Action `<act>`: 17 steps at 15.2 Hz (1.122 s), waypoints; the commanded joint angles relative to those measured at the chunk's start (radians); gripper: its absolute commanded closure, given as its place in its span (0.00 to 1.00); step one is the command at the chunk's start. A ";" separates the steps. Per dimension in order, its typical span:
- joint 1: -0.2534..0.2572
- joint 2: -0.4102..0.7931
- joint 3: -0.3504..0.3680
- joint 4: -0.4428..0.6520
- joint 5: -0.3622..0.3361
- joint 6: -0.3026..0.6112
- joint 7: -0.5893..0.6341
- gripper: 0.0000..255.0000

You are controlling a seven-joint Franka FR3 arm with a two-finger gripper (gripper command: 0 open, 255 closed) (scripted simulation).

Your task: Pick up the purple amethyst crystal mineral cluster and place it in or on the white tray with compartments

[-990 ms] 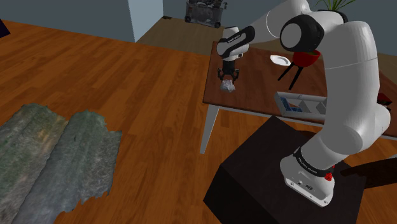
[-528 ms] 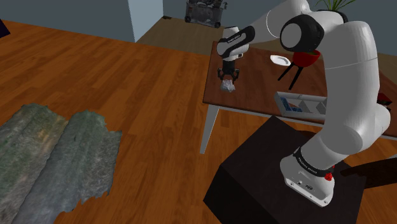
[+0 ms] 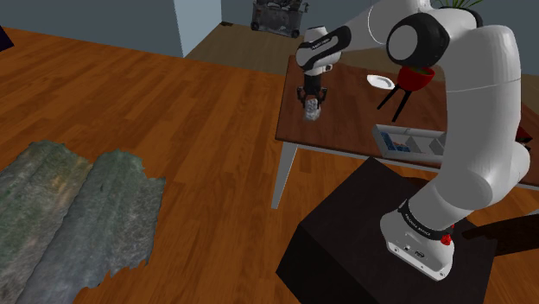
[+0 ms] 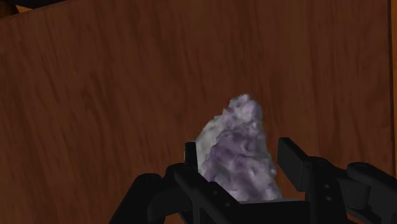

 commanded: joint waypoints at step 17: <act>-0.001 -0.143 -0.014 -0.001 -0.014 -0.140 -0.020 1.00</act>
